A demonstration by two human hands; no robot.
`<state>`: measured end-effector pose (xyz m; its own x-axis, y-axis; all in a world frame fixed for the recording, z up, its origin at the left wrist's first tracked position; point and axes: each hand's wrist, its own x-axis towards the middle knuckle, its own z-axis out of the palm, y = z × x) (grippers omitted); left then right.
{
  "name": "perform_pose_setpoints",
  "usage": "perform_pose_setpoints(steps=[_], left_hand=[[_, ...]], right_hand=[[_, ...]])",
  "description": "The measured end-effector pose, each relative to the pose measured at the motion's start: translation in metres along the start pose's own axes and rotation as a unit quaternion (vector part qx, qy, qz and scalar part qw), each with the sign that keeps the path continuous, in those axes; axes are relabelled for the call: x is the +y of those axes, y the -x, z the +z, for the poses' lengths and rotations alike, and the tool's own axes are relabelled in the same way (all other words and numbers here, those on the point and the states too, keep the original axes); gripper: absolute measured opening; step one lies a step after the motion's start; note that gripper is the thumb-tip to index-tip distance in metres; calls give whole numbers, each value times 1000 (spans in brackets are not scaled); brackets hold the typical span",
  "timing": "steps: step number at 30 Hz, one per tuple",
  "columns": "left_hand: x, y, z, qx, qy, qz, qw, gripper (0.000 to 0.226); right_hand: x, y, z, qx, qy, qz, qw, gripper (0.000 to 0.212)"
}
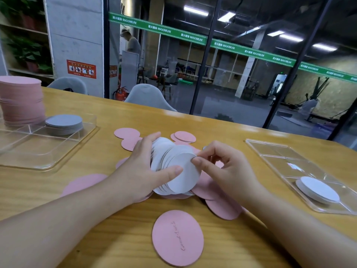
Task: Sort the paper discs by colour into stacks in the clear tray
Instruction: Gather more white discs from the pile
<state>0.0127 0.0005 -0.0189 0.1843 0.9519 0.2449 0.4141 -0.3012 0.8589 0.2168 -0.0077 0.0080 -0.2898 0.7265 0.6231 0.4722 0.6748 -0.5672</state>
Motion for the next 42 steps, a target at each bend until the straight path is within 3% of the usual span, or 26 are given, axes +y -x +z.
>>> perform_pose_setpoints(steps=[5, 11, 16, 19, 31, 36, 39, 42], left_hand=[[2, 1, -1, -1, -15, 1, 1000, 111], [4, 3, -1, 11, -5, 8, 1000, 95], [10, 3, -4, 130, 42, 29, 990, 82], [9, 2, -8, 185, 6, 36, 982, 84], [0, -8, -10, 166, 38, -39, 985, 90], [-1, -9, -9, 157, 43, -47, 985, 89], [0, -10, -9, 159, 45, -45, 985, 89], [0, -10, -8, 160, 40, -42, 985, 89]], right_hand=[[14, -4, -5, 29, 77, 31, 996, 19], [48, -4, -13, -6, 205, 108, 973, 10], [50, -15, -16, -21, 246, 127, 961, 17], [53, -31, -18, -24, 259, 172, 950, 26], [94, -98, 15, -42, 170, 361, 916, 47], [98, -111, 15, -1, 89, 426, 900, 28], [100, -109, 17, 31, 95, 413, 905, 29], [95, -105, 16, 64, 138, 334, 930, 28]])
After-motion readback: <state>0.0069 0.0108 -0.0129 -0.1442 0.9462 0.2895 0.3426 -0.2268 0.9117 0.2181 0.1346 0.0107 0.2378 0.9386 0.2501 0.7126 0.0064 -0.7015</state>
